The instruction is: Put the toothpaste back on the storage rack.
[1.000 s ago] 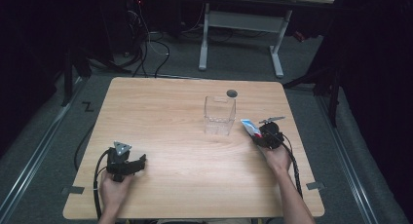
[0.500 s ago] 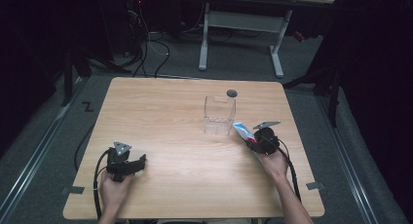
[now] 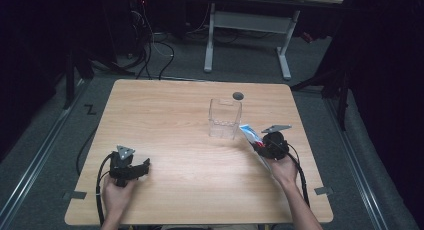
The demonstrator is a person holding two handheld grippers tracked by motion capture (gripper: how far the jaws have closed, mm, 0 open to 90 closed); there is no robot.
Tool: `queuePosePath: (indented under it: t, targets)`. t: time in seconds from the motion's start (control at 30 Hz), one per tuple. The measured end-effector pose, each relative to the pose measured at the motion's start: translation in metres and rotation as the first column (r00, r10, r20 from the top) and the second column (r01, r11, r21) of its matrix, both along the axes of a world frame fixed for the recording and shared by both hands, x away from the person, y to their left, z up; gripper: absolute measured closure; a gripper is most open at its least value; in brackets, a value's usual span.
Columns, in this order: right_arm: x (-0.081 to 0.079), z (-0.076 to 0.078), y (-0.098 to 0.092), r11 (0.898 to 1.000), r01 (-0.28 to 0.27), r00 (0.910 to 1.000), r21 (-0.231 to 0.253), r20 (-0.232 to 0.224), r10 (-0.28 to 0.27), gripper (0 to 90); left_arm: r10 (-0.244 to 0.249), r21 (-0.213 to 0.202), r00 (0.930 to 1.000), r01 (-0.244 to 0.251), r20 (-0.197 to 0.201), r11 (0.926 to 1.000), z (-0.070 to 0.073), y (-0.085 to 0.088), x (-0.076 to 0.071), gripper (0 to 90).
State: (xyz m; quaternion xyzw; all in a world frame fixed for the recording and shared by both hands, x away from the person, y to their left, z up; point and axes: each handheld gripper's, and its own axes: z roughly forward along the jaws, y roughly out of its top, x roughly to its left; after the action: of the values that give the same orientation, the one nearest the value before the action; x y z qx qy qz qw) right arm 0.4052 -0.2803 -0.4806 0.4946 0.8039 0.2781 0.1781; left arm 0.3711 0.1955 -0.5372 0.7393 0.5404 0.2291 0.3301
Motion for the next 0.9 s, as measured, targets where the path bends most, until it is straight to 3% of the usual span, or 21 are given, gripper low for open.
queuePosePath:
  t: [0.47, 0.9]
  targets:
    - [-0.012, 0.023, 0.002, 0.999, -0.023, 0.9977, 0.033, 0.064, 0.021, 69.8, 0.0, 0.0, 1.0, 0.0, 0.0, 1.0, 0.0, 0.0, 0.0, 21.8]
    - [-0.009, 0.044, 0.01, 0.997, -0.058, 0.9925, 0.059, 0.112, 0.051, 69.9, -0.003, 0.002, 1.0, 0.003, -0.002, 1.0, 0.0, 0.0, 0.0, 21.6]
